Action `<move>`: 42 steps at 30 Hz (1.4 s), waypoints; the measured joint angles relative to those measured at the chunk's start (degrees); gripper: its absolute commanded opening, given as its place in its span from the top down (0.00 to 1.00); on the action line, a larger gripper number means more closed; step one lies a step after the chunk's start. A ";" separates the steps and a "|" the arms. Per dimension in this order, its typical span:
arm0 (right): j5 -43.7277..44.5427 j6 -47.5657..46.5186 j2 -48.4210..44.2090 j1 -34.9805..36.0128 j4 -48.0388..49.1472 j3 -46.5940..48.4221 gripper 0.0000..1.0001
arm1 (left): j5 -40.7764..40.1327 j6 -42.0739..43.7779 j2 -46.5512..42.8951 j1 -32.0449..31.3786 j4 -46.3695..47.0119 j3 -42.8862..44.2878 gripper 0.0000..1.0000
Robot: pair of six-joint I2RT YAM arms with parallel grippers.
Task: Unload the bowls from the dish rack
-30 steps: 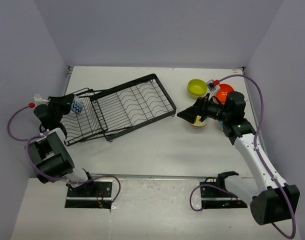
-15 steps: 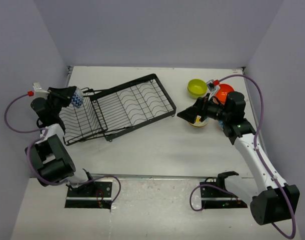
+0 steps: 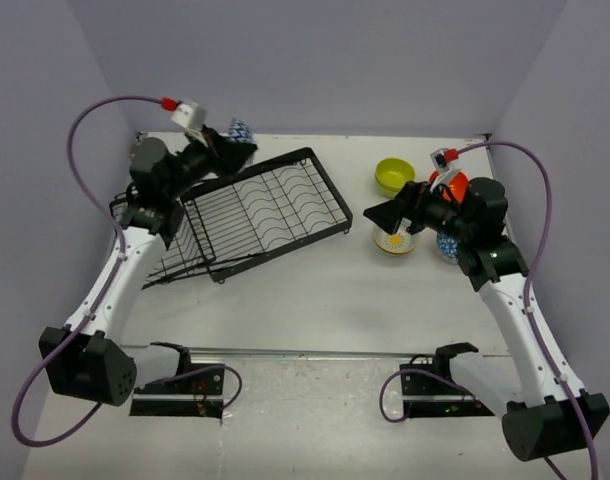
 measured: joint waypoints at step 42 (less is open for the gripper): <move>30.36 -8.96 22.73 28.09 -37.24 22.77 1.00 | -34.40 52.85 1.14 -61.40 -10.40 -17.16 0.98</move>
